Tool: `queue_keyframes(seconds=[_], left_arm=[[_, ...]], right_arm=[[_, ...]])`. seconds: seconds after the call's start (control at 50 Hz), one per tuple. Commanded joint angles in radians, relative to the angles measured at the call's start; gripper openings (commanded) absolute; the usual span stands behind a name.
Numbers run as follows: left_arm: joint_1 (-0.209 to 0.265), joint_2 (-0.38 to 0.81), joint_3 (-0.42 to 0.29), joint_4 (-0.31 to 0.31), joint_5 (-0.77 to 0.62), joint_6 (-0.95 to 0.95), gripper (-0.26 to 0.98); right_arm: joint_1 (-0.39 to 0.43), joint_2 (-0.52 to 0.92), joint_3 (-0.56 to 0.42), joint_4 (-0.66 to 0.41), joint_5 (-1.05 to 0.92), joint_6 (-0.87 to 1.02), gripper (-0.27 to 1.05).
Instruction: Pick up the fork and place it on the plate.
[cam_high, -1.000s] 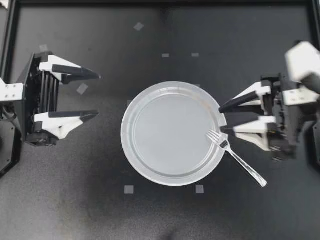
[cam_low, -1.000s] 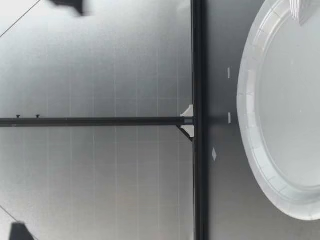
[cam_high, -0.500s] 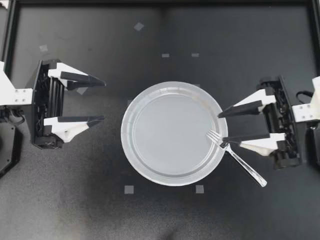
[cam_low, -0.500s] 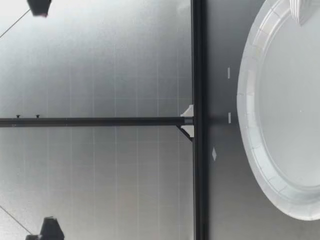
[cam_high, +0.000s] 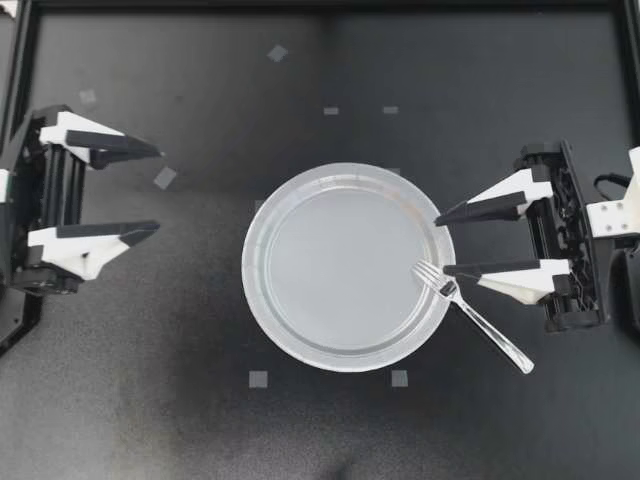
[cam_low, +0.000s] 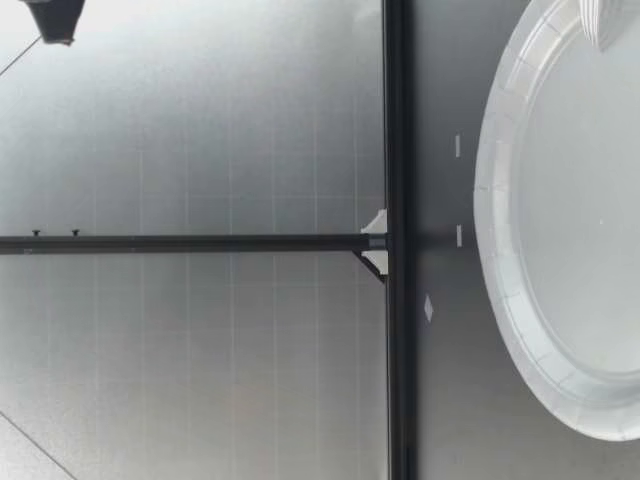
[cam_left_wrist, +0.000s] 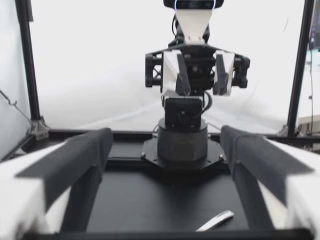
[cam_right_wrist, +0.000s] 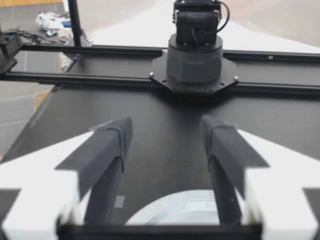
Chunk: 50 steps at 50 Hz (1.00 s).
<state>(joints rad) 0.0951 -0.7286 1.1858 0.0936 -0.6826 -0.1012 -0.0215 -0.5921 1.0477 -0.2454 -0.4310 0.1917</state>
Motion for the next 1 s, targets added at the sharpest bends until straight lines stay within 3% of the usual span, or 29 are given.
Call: queue_keyframes(seconds=[0.0,0.98], left_arm=[[0.002,-0.002,-0.009,0.002,-0.005,0.0,0.89],[0.002,0.109,-0.043,0.002,-0.005,0.005,0.89]], right_arm=[[-0.005,-0.011,-0.02,0.002,-0.008,0.002,0.6],[-0.005,0.031,-0.014,0.003,-0.051,0.003,0.6]])
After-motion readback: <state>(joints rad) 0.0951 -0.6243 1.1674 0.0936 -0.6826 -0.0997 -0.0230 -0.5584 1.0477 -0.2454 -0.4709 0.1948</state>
